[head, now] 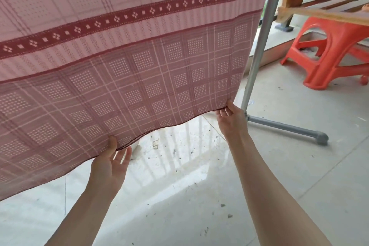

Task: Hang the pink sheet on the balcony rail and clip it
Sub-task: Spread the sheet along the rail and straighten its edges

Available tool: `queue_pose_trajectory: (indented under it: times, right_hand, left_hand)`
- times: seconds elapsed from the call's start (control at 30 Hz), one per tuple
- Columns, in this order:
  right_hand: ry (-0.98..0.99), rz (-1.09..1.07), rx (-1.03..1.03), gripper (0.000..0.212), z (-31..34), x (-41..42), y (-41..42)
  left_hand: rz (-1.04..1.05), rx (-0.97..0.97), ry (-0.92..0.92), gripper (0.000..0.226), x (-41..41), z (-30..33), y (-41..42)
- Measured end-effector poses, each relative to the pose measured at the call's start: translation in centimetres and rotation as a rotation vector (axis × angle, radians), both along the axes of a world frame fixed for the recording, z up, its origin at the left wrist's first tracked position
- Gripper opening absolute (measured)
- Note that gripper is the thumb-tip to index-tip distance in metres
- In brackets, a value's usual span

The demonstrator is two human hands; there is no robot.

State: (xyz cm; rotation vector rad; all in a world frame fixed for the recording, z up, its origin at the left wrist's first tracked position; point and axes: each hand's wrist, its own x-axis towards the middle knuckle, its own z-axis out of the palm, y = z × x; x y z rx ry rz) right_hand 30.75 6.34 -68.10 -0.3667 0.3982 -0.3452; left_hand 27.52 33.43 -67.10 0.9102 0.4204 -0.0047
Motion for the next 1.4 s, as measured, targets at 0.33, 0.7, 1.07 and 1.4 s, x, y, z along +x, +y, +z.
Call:
queue_pose_trajectory:
  times: [0.33, 0.7, 1.07, 1.4]
  right_hand:
    - [-0.081, -0.011, 0.084, 0.012, -1.2, -0.2, -0.2]
    - [-0.083, -0.011, 0.084, 0.014, 1.4, 0.9, -3.8]
    - [-0.067, 0.023, 0.008, 0.013, 0.5, 0.6, -1.9]
    - [-0.090, 0.076, -0.006, 0.014, -0.5, 0.3, -4.2]
  left_hand:
    - [0.050, -0.002, 0.051, 0.010, 0.8, 0.1, -0.6]
    - [0.124, -0.163, 0.040, 0.006, 1.8, 0.5, -1.1]
    - [-0.205, -0.236, 0.081, 0.009, 2.9, 0.2, -12.8]
    - [-0.191, -0.106, 0.121, 0.004, 5.6, 0.7, -18.4]
